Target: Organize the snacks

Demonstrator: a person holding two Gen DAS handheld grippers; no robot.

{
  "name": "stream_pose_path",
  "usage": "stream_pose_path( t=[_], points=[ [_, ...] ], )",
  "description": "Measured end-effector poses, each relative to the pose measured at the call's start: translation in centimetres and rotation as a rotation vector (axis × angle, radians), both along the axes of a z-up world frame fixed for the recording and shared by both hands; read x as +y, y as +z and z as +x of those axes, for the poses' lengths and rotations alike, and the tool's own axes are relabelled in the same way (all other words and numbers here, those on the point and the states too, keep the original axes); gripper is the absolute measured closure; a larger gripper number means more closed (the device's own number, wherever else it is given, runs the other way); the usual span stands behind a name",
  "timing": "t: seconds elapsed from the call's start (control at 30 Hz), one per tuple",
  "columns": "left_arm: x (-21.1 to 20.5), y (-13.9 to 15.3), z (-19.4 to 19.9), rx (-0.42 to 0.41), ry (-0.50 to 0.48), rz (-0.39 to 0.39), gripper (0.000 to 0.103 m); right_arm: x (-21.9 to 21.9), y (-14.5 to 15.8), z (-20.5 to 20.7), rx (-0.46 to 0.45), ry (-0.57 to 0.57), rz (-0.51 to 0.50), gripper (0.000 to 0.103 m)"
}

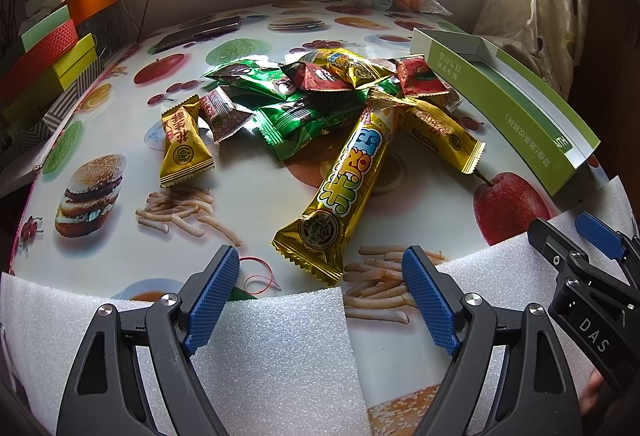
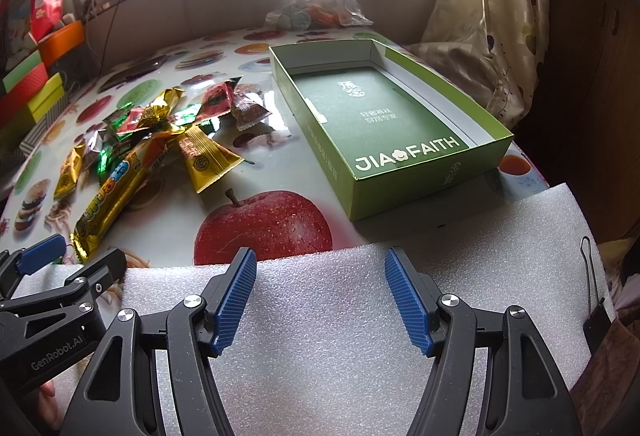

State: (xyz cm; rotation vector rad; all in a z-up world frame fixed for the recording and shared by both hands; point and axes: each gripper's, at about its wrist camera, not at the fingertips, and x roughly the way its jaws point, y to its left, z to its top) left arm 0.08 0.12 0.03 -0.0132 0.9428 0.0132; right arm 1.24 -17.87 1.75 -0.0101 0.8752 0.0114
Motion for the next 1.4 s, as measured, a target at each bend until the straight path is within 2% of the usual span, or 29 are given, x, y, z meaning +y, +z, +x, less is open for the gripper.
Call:
stream_pose_path(
  t=[0.67,0.8,1.1,1.4],
  points=[
    [0.4,0.5,0.6,0.025,-0.013,-0.010,0.019,-0.4,0.4,0.6,0.007,0.029,0.007,0.036],
    [1.1,1.1,0.5,0.014,-0.028,-0.054,0.019,0.1,1.0,0.9,-0.017,0.062,0.001,0.036],
    [2.7,3.3,1.5,-0.047,-0.039,-0.079,0.019,2.3,2.4,3.3,-0.029,0.237,0.003,0.036],
    [2.2,3.5,3.5,-0.036,-0.113,-0.085,0.019,4.8,1.7,6.7,0.014,0.384,-0.046,0.036]
  ],
)
